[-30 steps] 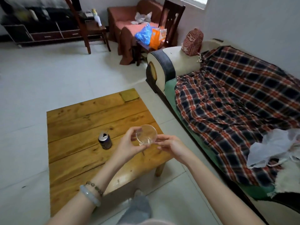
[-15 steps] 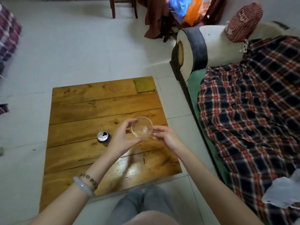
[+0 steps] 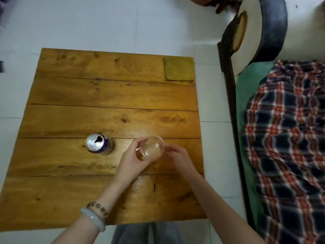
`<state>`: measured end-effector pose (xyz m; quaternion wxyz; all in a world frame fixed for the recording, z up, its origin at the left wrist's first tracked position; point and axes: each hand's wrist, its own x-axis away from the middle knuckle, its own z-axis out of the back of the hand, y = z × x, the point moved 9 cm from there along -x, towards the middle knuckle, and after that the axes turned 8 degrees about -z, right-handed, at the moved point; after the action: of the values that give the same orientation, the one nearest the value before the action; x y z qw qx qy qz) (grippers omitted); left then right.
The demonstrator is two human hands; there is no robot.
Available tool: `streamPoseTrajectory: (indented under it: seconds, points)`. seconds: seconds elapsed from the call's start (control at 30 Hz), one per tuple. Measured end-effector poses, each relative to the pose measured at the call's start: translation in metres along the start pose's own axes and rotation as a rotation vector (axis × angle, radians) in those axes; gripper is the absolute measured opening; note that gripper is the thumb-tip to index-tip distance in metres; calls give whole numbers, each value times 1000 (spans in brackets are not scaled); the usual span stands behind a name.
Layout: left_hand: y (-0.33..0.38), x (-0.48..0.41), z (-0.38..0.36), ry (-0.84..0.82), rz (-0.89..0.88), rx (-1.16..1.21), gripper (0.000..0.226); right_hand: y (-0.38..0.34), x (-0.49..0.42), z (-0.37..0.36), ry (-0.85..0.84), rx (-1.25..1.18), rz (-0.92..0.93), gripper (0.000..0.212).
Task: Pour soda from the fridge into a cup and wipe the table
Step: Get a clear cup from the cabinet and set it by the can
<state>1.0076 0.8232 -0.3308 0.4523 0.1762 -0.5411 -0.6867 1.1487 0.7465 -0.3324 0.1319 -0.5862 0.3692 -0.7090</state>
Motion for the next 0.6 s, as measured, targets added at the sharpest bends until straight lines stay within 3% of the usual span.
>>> streamPoseTrajectory:
  seconds: [0.23, 0.6]
  points:
    - [-52, -19, -21, 67, 37, -14, 66, 31, -46, -5, 38, 10, 27, 42]
    - [-62, -25, -25, 77, 54, -56, 64, 37, -64, -8, 0, -86, 49, 41]
